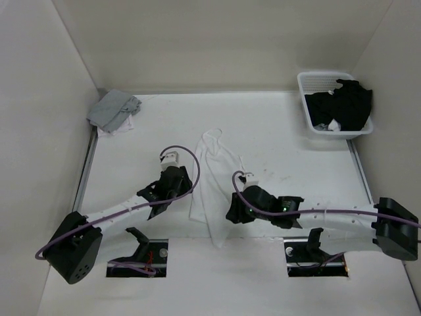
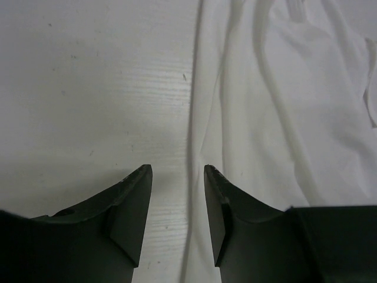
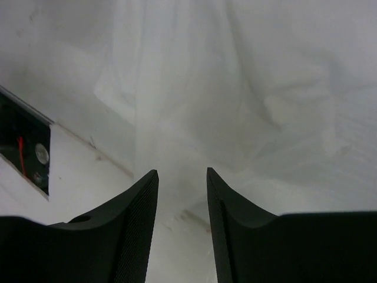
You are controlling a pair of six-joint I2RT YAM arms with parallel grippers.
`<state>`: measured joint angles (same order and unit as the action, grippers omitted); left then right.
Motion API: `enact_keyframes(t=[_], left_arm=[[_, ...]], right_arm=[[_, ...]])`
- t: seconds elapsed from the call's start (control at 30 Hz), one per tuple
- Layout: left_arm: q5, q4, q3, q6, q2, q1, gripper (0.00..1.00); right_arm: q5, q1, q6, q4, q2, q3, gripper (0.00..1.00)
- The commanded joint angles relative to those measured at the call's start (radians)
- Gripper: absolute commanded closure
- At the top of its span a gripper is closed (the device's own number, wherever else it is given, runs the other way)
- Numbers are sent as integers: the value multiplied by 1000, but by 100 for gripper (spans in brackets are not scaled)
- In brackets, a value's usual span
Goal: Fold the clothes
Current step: Flatten the tank top out
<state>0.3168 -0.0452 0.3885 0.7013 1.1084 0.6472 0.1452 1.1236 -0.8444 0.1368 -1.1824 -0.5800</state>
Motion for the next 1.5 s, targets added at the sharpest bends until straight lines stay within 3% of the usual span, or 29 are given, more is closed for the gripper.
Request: enact_keyframes(t=[0.0, 0.2, 0.53, 0.8, 1.03, 1.3, 1.47], left_arm=[[-42, 33, -20, 23, 1, 32, 62], [-119, 1, -20, 27, 51, 50, 61], [-145, -50, -34, 43, 91, 59, 62], [-170, -84, -25, 38, 126, 58, 80], [-165, -84, -7, 32, 113, 26, 94], [-131, -96, 46, 55, 80, -54, 98], [-133, -88, 67, 75, 85, -128, 99]], right_arm=[[37, 70, -160, 37, 53, 5, 56], [30, 161, -240, 38, -11, 20, 55], [-4, 204, -277, -11, -149, -12, 61], [24, 198, -269, -68, -181, -29, 84], [56, 178, -243, 24, -135, -44, 92], [116, 60, -148, 64, 29, -40, 97], [116, -158, -61, 15, 162, 2, 99]])
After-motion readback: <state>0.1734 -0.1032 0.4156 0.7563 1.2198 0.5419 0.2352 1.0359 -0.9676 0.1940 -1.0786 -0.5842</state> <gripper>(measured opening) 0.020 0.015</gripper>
